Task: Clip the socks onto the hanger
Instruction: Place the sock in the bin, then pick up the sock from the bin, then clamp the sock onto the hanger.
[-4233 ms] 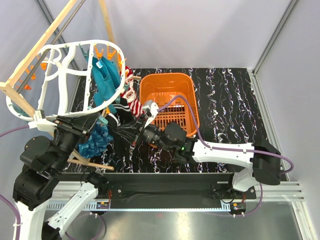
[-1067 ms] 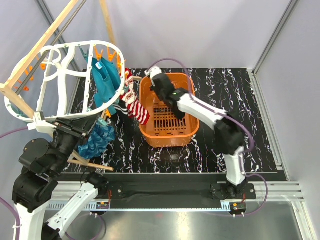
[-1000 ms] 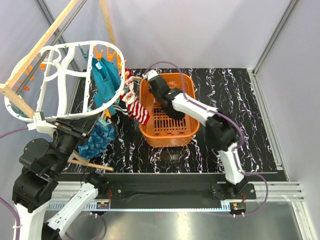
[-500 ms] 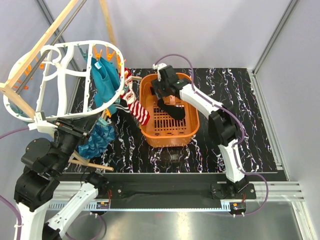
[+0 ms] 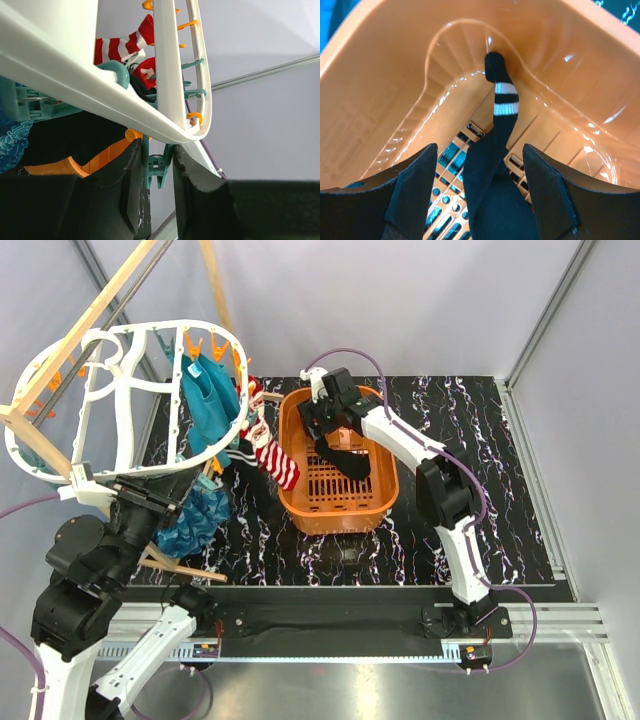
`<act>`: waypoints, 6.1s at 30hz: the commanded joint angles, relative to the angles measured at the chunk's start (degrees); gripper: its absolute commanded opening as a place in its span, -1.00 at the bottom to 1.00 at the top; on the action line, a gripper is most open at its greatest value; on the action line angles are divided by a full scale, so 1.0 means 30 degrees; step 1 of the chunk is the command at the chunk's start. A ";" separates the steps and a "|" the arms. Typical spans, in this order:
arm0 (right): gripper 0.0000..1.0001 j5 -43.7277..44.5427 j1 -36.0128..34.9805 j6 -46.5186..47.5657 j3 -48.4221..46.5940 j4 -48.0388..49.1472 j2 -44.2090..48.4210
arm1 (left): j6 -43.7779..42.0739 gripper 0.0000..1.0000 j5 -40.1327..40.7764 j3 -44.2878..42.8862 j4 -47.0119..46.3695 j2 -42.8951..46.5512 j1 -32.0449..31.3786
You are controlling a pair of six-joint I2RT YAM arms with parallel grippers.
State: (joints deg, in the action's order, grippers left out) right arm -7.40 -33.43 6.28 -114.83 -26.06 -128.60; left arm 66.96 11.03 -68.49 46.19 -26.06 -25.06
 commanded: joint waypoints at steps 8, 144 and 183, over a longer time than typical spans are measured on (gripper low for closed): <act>0.41 -0.0200 0.0128 0.0923 -0.1979 0.1918 -0.2718 | 0.0708 -1.00 0.0074 0.0242 0.1418 -0.0042 0.0003; -1.00 -1.4965 -0.9188 -2.1548 0.8832 1.8971 0.8794 | 0.0649 -1.00 -0.2064 0.0242 -0.0487 0.1745 0.0033; 0.43 -0.6776 -0.9072 -1.2206 0.8919 0.2933 1.1690 | -0.3742 0.86 -0.1712 -0.0226 0.0568 0.5319 0.0004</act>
State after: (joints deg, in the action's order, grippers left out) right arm -38.57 -60.95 -39.40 -87.85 -1.98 -100.12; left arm 61.28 8.36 -66.52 48.64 -10.92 -24.84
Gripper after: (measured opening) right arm 0.684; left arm 0.923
